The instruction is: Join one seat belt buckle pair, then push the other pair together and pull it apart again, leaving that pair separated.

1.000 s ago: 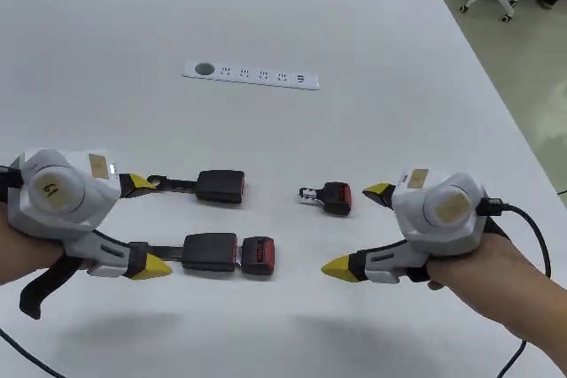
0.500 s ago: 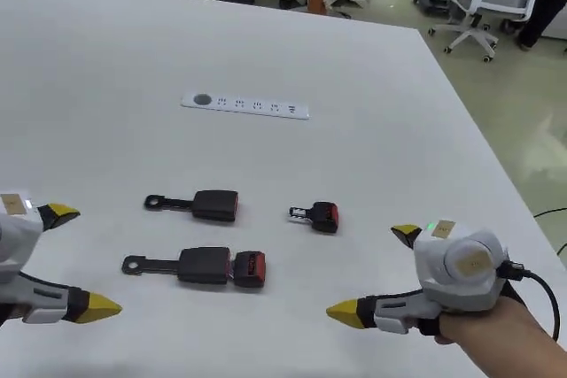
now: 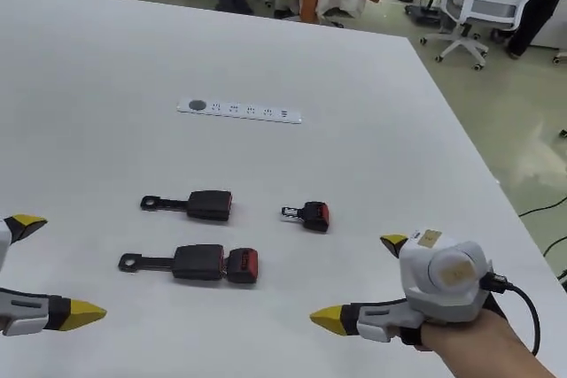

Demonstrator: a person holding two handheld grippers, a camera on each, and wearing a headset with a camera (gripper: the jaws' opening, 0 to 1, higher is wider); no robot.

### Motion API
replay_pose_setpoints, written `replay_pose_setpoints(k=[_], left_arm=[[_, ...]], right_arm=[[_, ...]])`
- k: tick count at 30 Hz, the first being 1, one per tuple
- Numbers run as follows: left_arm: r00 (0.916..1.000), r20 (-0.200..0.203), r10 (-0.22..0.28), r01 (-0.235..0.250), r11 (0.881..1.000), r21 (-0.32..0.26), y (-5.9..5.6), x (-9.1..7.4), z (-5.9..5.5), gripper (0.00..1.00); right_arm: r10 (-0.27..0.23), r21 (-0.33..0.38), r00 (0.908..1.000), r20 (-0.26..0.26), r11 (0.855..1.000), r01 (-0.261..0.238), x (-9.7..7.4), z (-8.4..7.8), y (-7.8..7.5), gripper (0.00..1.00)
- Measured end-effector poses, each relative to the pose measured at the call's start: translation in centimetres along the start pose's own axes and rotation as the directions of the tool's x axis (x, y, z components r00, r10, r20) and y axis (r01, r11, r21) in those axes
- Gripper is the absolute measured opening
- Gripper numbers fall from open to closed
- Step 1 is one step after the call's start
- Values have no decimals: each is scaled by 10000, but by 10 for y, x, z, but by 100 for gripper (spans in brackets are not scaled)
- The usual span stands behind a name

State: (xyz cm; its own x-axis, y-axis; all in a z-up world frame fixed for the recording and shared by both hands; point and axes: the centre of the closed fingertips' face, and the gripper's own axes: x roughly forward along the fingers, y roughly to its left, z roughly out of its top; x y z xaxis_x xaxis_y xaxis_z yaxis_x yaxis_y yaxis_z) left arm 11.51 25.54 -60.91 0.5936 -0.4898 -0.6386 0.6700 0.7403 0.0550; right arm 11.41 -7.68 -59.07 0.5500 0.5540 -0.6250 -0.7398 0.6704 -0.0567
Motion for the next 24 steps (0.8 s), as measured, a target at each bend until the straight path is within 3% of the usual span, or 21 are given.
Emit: replay_pose_setpoints(k=[6, 13, 18, 24], left_arm=[[10000, 69, 24, -23, 9999, -143, -3, -6, -5, 100], [9995, 267, 142, -136, 9997, -214, 1, -7, -2, 100], [9996, 292, -56, 61, 9998, -200, -5, -7, 0, 100], [9995, 240, -208, 210, 9998, -60, -9, -6, 1, 100]], right_arm=[[-365, 37, 9992, 158, 9993, 365, 0, 7, -6, 100], [-209, -200, 9998, 62, 9996, 210, 2, 11, 1, 100], [-284, -120, 9993, 225, 9995, 287, 3, 18, 2, 100], [-198, -27, 9998, 48, 9998, 198, 7, 12, 6, 100]])
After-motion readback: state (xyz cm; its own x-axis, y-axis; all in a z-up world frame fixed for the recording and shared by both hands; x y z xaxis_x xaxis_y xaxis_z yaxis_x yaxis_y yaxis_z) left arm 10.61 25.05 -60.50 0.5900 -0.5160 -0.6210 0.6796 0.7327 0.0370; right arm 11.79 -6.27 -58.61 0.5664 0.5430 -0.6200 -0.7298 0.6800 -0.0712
